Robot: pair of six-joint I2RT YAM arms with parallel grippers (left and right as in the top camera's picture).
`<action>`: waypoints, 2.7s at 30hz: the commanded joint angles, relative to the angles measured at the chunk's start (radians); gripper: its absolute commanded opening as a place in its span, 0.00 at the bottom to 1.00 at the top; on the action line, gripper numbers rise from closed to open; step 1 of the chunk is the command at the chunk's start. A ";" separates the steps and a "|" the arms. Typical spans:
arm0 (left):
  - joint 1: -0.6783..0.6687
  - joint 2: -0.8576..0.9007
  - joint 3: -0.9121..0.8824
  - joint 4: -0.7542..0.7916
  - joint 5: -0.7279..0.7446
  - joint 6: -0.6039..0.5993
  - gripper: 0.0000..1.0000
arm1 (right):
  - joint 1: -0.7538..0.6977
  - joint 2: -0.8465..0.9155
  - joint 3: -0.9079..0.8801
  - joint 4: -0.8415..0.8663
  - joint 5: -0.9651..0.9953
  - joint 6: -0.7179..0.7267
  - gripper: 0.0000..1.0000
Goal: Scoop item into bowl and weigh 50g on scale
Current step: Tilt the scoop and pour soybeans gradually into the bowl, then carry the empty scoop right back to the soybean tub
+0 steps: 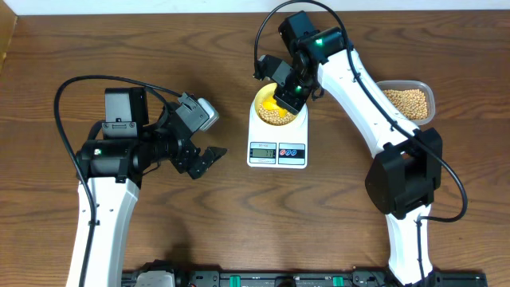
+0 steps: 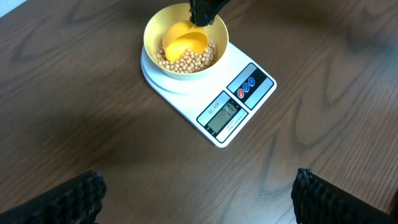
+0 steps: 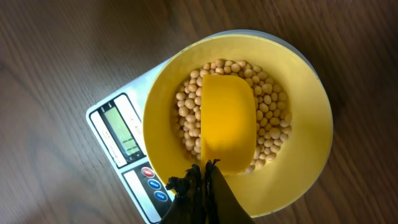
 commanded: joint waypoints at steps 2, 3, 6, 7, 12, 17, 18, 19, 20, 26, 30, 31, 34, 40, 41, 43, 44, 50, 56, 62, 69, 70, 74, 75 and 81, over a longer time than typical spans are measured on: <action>0.006 0.000 0.005 0.000 0.009 0.017 0.98 | 0.004 0.010 -0.008 -0.010 -0.018 0.013 0.01; 0.006 0.000 0.005 0.000 0.009 0.017 0.98 | 0.003 0.010 -0.008 -0.011 -0.019 0.013 0.01; 0.006 0.000 0.005 0.000 0.009 0.017 0.97 | -0.004 0.010 -0.006 -0.016 -0.048 0.013 0.01; 0.006 0.000 0.005 0.000 0.009 0.017 0.98 | -0.008 0.010 -0.006 -0.018 -0.064 0.013 0.01; 0.006 0.000 0.005 0.000 0.009 0.017 0.98 | -0.035 0.004 -0.006 -0.026 -0.139 0.013 0.01; 0.006 0.000 0.005 0.000 0.009 0.017 0.97 | -0.075 -0.013 -0.006 -0.025 -0.225 0.013 0.01; 0.006 0.000 0.005 0.000 0.009 0.017 0.97 | -0.082 -0.019 -0.006 -0.022 -0.231 0.021 0.01; 0.006 0.000 0.005 0.000 0.009 0.017 0.98 | -0.089 -0.021 -0.006 -0.018 -0.231 0.034 0.01; 0.006 0.000 0.005 0.000 0.009 0.017 0.98 | -0.097 -0.025 -0.006 -0.013 -0.232 0.052 0.01; 0.006 0.000 0.005 0.000 0.009 0.017 0.98 | -0.154 -0.038 -0.005 -0.008 -0.360 0.069 0.01; 0.006 0.000 0.005 0.000 0.009 0.017 0.98 | -0.195 -0.040 -0.005 -0.007 -0.515 0.069 0.01; 0.006 0.000 0.005 0.000 0.009 0.017 0.98 | -0.206 -0.042 -0.005 -0.007 -0.547 0.069 0.01; 0.006 0.000 0.005 0.000 0.009 0.017 0.98 | -0.235 -0.049 -0.004 -0.008 -0.624 0.069 0.01; 0.006 0.000 0.005 0.000 0.009 0.017 0.97 | -0.299 -0.088 -0.004 -0.011 -0.683 0.084 0.01; 0.006 0.000 0.005 0.000 0.009 0.017 0.98 | -0.311 -0.100 -0.004 -0.016 -0.683 0.084 0.01; 0.006 0.000 0.005 0.000 0.009 0.017 0.98 | -0.343 -0.126 -0.004 -0.029 -0.682 0.084 0.01; 0.006 0.000 0.005 0.000 0.009 0.017 0.98 | -0.352 -0.134 -0.004 -0.033 -0.683 0.084 0.01; 0.006 0.000 0.005 0.000 0.009 0.017 0.98 | -0.467 -0.200 -0.004 -0.090 -0.683 0.084 0.01; 0.006 0.000 0.005 0.000 0.009 0.017 0.98 | -0.592 -0.216 -0.004 -0.176 -0.679 0.084 0.01; 0.006 0.000 0.005 0.000 0.009 0.017 0.98 | -0.714 -0.216 -0.004 -0.256 -0.593 0.084 0.01; 0.006 0.000 0.005 0.000 0.009 0.017 0.98 | -0.784 -0.216 -0.005 -0.282 -0.323 0.084 0.01; 0.006 0.000 0.005 0.000 0.009 0.017 0.98 | -0.780 -0.216 -0.005 -0.282 -0.266 0.084 0.01; 0.006 0.000 0.005 0.000 0.009 0.017 0.97 | -0.757 -0.215 -0.006 -0.269 -0.083 0.084 0.01; 0.006 0.000 0.005 0.000 0.009 0.017 0.98 | -0.748 -0.215 -0.009 -0.261 -0.055 0.084 0.01; 0.006 0.000 0.005 0.000 0.009 0.017 0.98 | -0.687 -0.213 -0.009 -0.206 0.042 0.097 0.02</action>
